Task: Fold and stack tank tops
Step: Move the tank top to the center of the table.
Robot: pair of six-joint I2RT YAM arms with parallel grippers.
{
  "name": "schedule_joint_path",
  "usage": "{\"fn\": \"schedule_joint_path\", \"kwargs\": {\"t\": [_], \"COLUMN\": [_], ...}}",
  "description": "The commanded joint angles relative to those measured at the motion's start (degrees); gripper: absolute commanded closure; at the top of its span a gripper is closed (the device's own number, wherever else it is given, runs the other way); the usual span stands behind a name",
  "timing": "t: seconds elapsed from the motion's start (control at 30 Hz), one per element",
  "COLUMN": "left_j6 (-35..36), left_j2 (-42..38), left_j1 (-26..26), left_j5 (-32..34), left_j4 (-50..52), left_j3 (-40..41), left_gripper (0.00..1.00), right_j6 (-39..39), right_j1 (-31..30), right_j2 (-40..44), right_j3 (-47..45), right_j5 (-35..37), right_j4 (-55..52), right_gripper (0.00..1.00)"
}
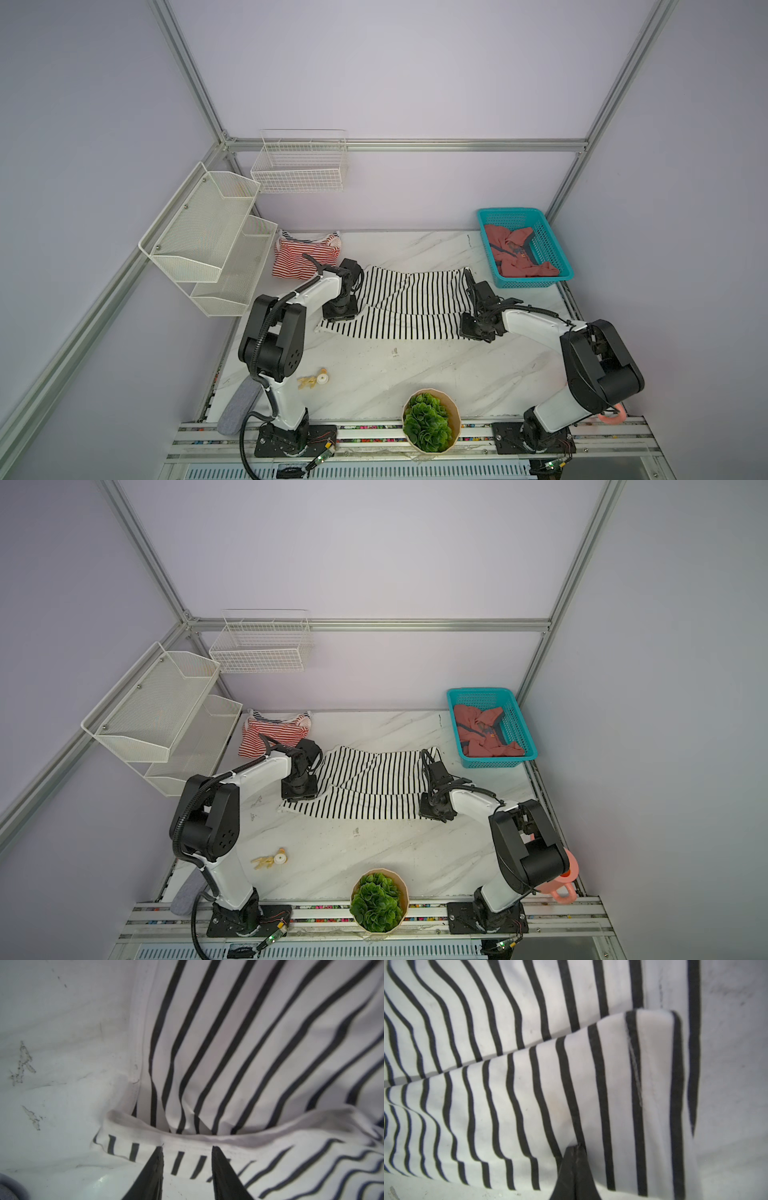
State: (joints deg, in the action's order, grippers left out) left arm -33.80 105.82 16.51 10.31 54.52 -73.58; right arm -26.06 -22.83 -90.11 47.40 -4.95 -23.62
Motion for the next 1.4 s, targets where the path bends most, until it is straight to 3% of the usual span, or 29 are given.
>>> {"fn": "schedule_joint_path", "kwargs": {"t": [0.0,0.27,0.7,0.9,1.13,1.37], "left_j6": [0.56,-0.36,-3.33,-4.93,-5.23,-4.00], "left_j2": [0.13,0.14,-6.85,-8.09,-7.17,-11.18], "left_j1": [-1.58,-4.43,-4.95,-5.59,-7.01,-6.05], "left_j5": [0.84,0.84,0.37,4.10,5.78,1.15], "left_j4": [-1.30,-3.70,-4.64,-3.24,-2.56,-0.23], "left_j3": [-1.47,6.43,19.00,21.26,19.00,7.05], "left_gripper": [0.61,0.59,0.59,0.58,0.58,0.48], "right_j6": [0.83,1.10,0.60,-1.20,-2.18,0.99], "right_j1": [-0.36,-0.36,-0.32,-0.53,-0.92,-0.95], "right_j2": [-1.83,-1.41,1.25,2.23,3.45,2.82], "right_j3": [-0.45,-0.98,-2.88,-4.95,-4.43,8.55], "right_j5": [0.61,1.24,1.16,-2.04,-2.94,1.69], "right_j4": [-2.48,-3.10,-4.36,-2.59,-1.55,-7.70], "right_gripper": [1.00,1.00,1.00,1.00,1.00,1.00]}}
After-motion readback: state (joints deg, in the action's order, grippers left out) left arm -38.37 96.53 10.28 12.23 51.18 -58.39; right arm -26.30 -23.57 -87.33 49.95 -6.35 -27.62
